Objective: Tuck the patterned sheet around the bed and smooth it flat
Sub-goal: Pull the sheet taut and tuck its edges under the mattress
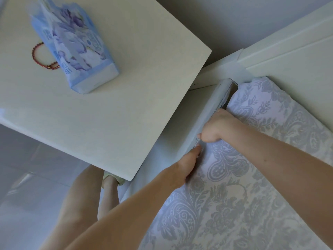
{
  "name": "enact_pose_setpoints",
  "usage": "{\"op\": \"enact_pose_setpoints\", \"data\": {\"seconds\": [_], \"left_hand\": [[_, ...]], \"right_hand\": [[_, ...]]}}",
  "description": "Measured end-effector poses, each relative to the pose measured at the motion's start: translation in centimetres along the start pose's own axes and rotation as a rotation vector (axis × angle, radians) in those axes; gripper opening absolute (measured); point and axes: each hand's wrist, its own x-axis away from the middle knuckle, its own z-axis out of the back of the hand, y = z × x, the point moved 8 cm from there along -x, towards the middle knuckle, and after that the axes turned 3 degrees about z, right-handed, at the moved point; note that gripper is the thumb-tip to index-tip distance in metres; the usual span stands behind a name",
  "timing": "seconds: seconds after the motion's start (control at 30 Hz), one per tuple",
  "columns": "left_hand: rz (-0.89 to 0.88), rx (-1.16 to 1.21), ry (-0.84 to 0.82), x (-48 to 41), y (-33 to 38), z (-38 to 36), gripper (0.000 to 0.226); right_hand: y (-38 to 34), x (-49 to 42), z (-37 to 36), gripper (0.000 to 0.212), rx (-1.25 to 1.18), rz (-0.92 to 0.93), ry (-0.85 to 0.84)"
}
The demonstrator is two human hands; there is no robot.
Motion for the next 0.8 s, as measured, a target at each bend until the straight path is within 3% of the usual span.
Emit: {"op": "enact_pose_setpoints", "data": {"seconds": [0.13, 0.27, 0.37, 0.5, 0.6, 0.67, 0.8], "left_hand": [[0.031, -0.094, 0.061, -0.2, 1.5, 0.6, 0.076], [-0.093, -0.100, 0.235, 1.1, 2.6, 4.3, 0.057], [-0.200, -0.106, 0.375, 1.8, 1.9, 6.5, 0.046], [-0.133, -0.084, 0.278, 1.5, 0.3, 5.2, 0.045], [-0.098, -0.073, 0.255, 0.8, 0.7, 4.1, 0.051], [-0.060, -0.092, 0.242, 0.1, 0.3, 3.3, 0.056], [0.012, -0.135, 0.208, -0.5, -1.0, 3.0, 0.066]], "right_hand": [[0.4, -0.4, 0.9, 0.045, -0.138, 0.003, 0.176], [1.8, 0.1, 2.4, 0.053, -0.425, 0.011, 0.454], [1.6, 0.6, 3.0, 0.056, -0.391, 0.036, 0.567], [1.2, 2.8, 4.5, 0.049, -0.290, 0.052, 0.779], [1.5, 5.2, 4.7, 0.050, -0.215, -0.045, 0.889], [1.3, 6.4, 3.7, 0.054, -0.181, -0.105, 0.896], [-0.9, 5.1, 0.7, 0.067, -0.095, -0.089, 0.755]]}}
